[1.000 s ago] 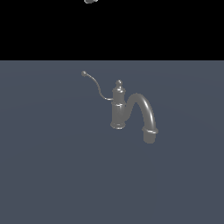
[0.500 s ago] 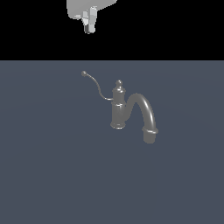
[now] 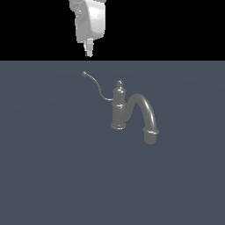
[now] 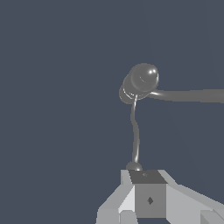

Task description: Turn on the faucet by rotating a designated handle.

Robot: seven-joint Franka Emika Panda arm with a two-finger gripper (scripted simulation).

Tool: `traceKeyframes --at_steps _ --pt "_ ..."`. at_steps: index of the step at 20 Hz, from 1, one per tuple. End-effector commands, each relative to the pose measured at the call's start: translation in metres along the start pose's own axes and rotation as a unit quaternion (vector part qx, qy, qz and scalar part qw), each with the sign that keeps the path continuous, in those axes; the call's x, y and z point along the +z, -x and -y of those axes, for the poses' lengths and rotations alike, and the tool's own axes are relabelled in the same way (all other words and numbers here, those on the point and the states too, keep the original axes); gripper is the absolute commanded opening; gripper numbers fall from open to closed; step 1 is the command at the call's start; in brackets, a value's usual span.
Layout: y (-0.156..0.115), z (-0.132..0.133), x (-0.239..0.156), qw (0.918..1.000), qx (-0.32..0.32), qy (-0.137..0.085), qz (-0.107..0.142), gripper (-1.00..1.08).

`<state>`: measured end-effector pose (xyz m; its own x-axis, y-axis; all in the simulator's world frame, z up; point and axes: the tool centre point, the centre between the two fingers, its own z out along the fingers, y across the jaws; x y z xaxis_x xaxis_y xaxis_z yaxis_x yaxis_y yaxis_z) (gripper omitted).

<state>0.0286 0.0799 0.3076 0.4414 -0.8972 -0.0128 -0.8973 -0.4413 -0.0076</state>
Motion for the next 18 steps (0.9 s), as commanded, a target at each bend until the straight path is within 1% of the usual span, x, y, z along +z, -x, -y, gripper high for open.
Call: traceKeyframes --at_steps 1,9,18 --pt "-0.001 0.01 0.015 0.9996 0.029 0.001 -0.001 -1.0" --pt "-0.001 0.03 0.051 0.9956 0.093 0.002 -0.005 -1.0" --pt "-0.001 0.037 0.066 0.993 0.118 0.003 -0.007 -1.0"
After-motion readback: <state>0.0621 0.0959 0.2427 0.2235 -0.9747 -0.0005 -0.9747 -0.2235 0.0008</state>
